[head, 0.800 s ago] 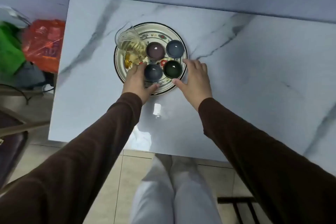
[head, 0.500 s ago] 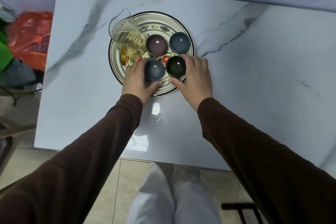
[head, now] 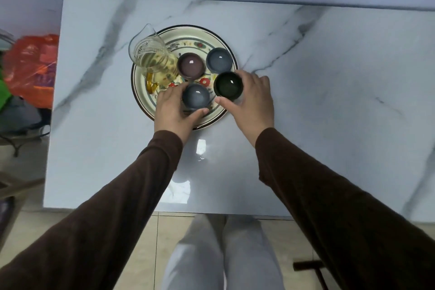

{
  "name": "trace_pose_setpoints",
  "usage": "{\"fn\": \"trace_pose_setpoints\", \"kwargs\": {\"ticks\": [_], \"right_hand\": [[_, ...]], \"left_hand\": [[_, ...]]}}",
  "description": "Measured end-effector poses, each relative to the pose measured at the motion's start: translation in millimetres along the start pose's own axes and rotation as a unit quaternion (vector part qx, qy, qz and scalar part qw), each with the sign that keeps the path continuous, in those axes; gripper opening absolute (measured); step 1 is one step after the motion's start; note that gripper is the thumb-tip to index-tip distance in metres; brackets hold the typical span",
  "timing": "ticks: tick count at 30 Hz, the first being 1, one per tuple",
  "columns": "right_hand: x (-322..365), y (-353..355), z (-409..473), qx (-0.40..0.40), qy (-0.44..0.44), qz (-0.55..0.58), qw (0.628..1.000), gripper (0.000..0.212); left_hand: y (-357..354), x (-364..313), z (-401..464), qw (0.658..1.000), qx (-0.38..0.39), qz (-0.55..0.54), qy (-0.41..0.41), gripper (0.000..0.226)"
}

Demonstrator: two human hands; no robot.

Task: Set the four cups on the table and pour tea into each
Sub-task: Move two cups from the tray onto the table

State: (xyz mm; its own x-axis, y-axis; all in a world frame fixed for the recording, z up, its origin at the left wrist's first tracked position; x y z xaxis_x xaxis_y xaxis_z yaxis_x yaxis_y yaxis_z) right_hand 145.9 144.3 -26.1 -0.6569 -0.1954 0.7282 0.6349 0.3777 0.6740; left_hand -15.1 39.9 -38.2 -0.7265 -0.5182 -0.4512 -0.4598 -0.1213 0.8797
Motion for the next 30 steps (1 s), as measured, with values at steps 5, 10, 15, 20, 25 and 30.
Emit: {"fn": "trace_pose_setpoints", "kwargs": {"ticks": [5, 10, 15, 20, 25, 30], "right_hand": [[-24, 50, -13, -0.024, -0.028, 0.025, 0.999, 0.068], [-80, 115, -28, -0.075, -0.060, 0.032, 0.995, 0.068], [-158, 180, -40, -0.093, -0.086, 0.039, 0.991, 0.067], [-235, 241, -49, -0.094, -0.097, 0.043, 0.990, 0.066], [-289, 286, -53, -0.082, -0.109, 0.038, 0.990, 0.066], [-308, 302, -59, -0.090, -0.122, 0.049, 0.987, 0.066]], "left_hand": [[-6, -48, -5, 0.998, 0.009, 0.002, -0.057, 0.069], [-43, -116, -5, 0.994, 0.036, 0.016, -0.099, 0.068], [-98, -194, -14, 0.991, 0.057, 0.012, -0.122, 0.067], [-157, -264, -31, 0.993, 0.073, -0.011, -0.090, 0.064], [-198, -314, -42, 0.994, 0.078, -0.033, -0.067, 0.062], [-210, -331, -45, 0.994, 0.081, -0.053, -0.054, 0.063]]}}
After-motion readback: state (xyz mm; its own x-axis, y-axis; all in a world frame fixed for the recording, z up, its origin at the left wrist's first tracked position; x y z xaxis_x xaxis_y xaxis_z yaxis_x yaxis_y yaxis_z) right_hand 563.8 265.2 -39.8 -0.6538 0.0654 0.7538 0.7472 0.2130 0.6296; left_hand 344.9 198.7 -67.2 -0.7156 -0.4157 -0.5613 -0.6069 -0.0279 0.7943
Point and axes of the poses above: each hand's wrist, its own z-axis towards the middle knuckle, its own y-axis out of the back of the hand, x = y × z, the point moved 4 cm from there along z, towards the middle knuckle, and after that the axes turned 13 degrees about z, right-handed, at the moved point
